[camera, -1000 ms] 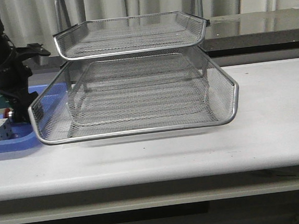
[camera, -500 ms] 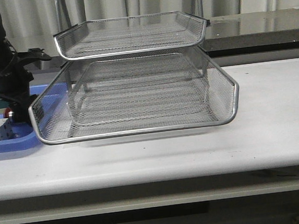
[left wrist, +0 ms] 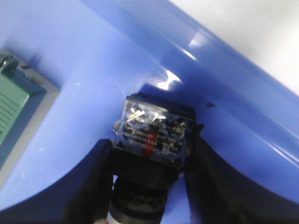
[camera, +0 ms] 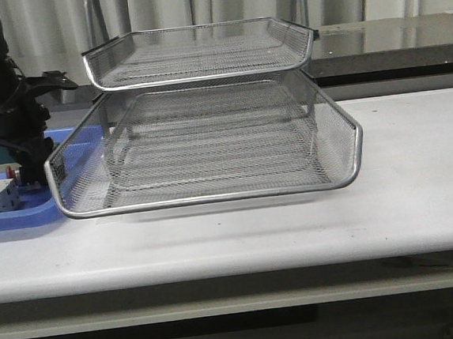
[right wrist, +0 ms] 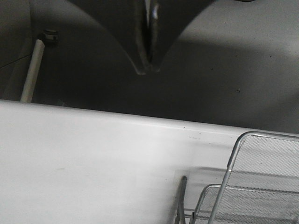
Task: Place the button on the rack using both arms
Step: 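Lower the left gripper onto the red-capped button and grasp it, then lift the button and lower it into the pulled-out middle tray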
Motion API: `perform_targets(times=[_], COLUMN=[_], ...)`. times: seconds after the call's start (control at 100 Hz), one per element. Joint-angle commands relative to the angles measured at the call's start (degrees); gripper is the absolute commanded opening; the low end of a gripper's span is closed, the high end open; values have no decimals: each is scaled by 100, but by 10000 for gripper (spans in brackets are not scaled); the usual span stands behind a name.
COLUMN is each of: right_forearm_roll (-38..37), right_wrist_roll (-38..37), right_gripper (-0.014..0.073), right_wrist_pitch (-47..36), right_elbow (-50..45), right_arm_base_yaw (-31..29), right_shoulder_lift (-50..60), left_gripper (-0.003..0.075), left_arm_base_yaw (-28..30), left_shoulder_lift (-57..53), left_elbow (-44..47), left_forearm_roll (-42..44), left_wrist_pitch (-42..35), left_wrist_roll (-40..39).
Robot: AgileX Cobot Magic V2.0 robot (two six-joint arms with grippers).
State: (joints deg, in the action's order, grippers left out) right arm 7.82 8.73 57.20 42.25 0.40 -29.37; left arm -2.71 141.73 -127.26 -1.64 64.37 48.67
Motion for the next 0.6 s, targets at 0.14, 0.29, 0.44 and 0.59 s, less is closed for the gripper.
perform_targets(times=[0.14, 0.29, 0.44, 0.59], right_forearm_roll=[20, 20, 20, 20], right_wrist_roll=[3, 3, 3, 3], right_gripper=[-68, -68, -68, -68], right_wrist_pitch=[-318, -318, -318, -318], right_elbow=[172, 172, 172, 172], right_arm_base_yaw=[-52, -52, -52, -52], right_shoulder_lift=[-22, -22, -22, -22], left_gripper=[4, 4, 4, 4], left_arm_base_yaw=[15, 15, 15, 15], left_shoulder_lift=[-402, -478, -754, -1118], left_elbow=[-1035, -1574, -1637, -1637], left_forearm_roll=[-48, 97, 230, 272], left_wrist_pitch=[717, 872, 872, 872], left_wrist_roll=[-521, -1236, -1696, -2128])
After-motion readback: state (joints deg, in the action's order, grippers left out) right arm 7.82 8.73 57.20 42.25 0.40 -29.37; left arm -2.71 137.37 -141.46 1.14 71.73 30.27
